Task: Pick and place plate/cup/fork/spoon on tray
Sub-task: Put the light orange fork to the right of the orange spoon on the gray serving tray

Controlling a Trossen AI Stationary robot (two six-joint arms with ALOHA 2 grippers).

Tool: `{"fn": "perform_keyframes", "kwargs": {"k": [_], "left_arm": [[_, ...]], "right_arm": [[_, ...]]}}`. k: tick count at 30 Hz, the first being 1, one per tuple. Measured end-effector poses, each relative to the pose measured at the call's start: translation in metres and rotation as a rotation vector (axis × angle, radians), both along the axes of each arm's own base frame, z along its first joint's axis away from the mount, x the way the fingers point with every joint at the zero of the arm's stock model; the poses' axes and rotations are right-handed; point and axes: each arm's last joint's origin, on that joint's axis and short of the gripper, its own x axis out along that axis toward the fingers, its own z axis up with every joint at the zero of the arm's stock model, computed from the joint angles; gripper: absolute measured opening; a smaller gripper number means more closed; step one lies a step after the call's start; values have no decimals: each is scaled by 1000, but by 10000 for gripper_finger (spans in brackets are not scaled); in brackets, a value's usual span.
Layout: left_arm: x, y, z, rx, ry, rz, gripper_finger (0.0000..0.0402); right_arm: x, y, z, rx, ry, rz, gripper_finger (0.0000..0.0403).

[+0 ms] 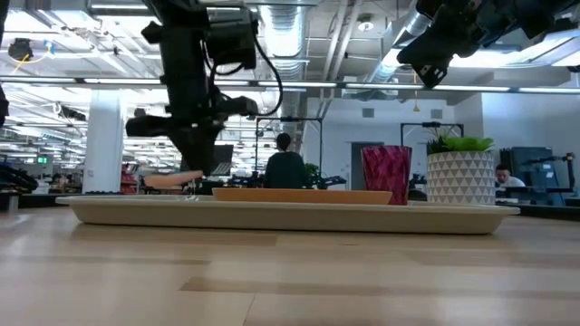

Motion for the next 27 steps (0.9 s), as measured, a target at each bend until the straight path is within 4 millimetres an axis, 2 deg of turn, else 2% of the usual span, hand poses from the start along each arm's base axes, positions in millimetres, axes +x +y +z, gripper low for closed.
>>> {"fn": "perform_keyframes", "kwargs": {"k": [6,13,18,23,27], "left_arm": [[-3,16,-8,21,27,48,7],[-4,32,-7,16,3,101,7],[-4,33,-7,19,-8,106,7],[-9,31,-23,10,-20,133,7],[-10,31,-24,10,-18,130,7]], "right_arm": [[0,-1,0,2,-2,-27,6],[1,-2,1,-7,-10,-52,6],[2,-2,3,-4,-33,-55,6],[3,-2,5,-5,-56,-56,6],[2,-2,5,-6,-55,-57,6]]}}
